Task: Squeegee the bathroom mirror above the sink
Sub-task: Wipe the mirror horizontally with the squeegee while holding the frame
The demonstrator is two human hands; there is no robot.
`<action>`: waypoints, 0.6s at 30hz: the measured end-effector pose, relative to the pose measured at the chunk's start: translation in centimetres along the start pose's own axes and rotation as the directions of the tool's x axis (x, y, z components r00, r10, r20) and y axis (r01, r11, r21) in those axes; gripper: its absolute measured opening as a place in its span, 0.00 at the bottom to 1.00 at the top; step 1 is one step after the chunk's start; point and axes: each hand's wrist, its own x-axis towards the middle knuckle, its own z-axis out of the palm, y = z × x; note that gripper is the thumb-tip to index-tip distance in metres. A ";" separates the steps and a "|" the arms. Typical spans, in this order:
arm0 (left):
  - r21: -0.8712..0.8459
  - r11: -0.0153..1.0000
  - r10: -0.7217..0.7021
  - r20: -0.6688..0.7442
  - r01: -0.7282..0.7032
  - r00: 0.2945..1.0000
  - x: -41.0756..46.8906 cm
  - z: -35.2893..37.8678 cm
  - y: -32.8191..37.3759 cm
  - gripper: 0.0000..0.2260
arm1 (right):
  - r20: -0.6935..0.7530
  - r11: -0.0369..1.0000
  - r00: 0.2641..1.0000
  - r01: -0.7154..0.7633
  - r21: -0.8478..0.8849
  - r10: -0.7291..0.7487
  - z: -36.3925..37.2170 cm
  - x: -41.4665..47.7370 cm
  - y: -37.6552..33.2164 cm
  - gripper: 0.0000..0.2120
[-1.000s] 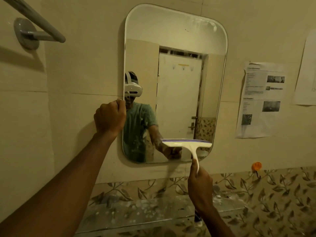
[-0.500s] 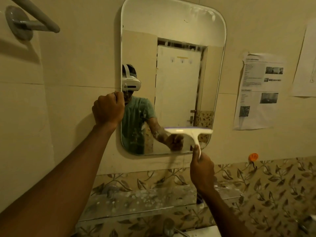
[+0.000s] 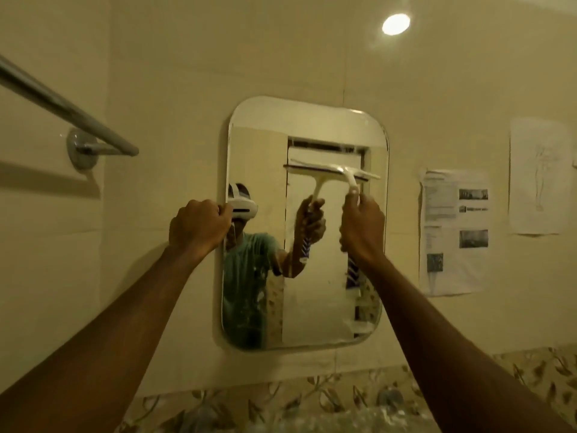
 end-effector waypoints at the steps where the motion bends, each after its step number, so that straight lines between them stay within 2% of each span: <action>1: -0.053 0.998 -0.037 -0.027 0.036 0.999 0.7 -0.3 0.5 0.22 | -0.007 1.000 1.000 0.031 0.004 -0.031 0.5 1.5 -1.3 0.17; 5: -0.265 0.953 -0.188 -0.124 0.150 0.974 4.0 -1.6 2.4 0.20 | -0.015 0.992 0.992 0.126 -0.011 -0.126 2.7 6.2 -5.6 0.17; 7: -0.333 0.933 -0.194 -0.156 0.134 0.968 5.6 -2.2 3.4 0.21 | -0.012 0.985 0.986 0.167 -0.036 -0.168 3.9 7.7 -7.0 0.18; 10: -0.436 0.892 -0.196 -0.132 0.121 0.972 7.1 -2.5 4.0 0.22 | 0.019 0.971 0.978 0.207 -0.119 -0.206 5.6 9.0 -7.9 0.23; 14: -0.462 0.866 -0.257 -0.089 0.188 0.962 7.7 -1.8 3.8 0.21 | 0.066 0.979 0.986 0.161 -0.125 -0.154 6.7 7.7 -6.7 0.21; 18: -0.436 0.888 -0.226 -0.137 0.146 0.964 7.8 -1.0 3.6 0.20 | 0.122 0.985 0.979 0.167 -0.037 -0.162 6.1 2.3 -2.7 0.16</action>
